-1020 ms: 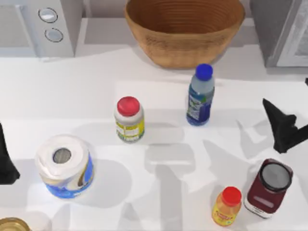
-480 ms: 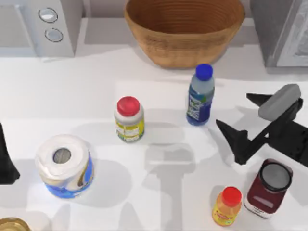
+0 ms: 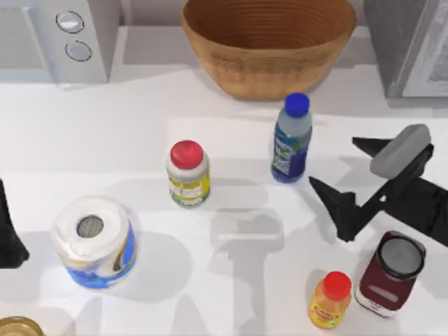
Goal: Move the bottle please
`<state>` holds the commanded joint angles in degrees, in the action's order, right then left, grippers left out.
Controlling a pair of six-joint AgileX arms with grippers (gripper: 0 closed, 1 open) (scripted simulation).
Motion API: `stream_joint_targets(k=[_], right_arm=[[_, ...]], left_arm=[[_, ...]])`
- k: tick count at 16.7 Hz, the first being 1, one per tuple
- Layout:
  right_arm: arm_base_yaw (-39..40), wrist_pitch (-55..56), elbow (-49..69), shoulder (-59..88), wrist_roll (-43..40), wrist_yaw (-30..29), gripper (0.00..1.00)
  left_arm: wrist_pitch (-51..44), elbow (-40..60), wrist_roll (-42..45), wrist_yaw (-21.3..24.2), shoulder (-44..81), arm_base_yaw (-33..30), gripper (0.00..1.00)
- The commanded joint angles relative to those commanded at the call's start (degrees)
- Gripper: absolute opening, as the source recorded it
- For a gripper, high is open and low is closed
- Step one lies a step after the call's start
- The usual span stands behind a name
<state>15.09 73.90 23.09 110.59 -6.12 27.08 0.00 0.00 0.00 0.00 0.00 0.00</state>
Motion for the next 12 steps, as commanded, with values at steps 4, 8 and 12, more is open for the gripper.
stream_joint_targets(k=[4,8,12], right_arm=[[1.3,-2.0,5.2,2.6,0.3,-1.1,1.0],[4.4,-4.5,13.5,8.3,1.0,-4.0,1.0],[7.2,-5.8,20.2,13.6,1.6,-6.9,1.0]], left_arm=[[0.0,0.0,0.0,0.0,0.0,0.0,1.0],[0.0,0.0,0.0,0.0,0.0,0.0,1.0],[0.0,0.0,0.0,0.0,0.0,0.0,1.0]])
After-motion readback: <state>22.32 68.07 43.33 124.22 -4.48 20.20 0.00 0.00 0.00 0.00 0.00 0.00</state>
